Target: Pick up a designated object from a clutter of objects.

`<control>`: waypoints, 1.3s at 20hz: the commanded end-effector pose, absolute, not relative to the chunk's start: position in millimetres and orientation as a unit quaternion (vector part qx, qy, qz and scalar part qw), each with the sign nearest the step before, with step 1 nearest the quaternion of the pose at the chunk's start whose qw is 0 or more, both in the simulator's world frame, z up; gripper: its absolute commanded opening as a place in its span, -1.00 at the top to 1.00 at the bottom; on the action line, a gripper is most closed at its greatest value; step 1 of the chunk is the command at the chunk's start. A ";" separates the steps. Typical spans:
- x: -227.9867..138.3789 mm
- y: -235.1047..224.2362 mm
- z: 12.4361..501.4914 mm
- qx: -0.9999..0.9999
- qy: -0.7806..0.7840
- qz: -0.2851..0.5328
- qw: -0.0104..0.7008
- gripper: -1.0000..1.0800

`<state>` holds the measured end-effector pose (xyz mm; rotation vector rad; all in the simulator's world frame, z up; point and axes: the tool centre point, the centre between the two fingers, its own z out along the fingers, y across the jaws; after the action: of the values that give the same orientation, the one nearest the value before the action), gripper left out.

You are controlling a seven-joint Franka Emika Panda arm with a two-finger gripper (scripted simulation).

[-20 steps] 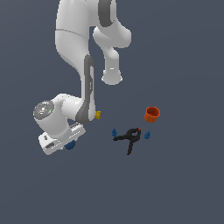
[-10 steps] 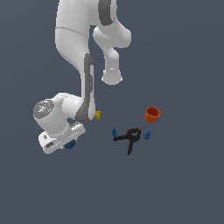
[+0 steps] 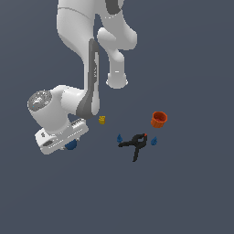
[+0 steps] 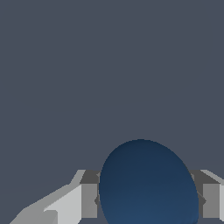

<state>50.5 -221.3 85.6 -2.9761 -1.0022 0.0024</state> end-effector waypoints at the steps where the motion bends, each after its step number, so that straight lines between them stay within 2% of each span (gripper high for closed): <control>1: 47.3 -219.9 107.3 -0.948 -0.319 0.000 0.000 1.00; 18: 15.8 -205.3 304.9 -0.948 -0.319 0.000 0.000 1.00; 26: 6.7 -200.8 377.3 -0.948 -0.319 0.000 0.000 1.00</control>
<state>8.5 -201.7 365.3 -2.9781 -1.0022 -0.0011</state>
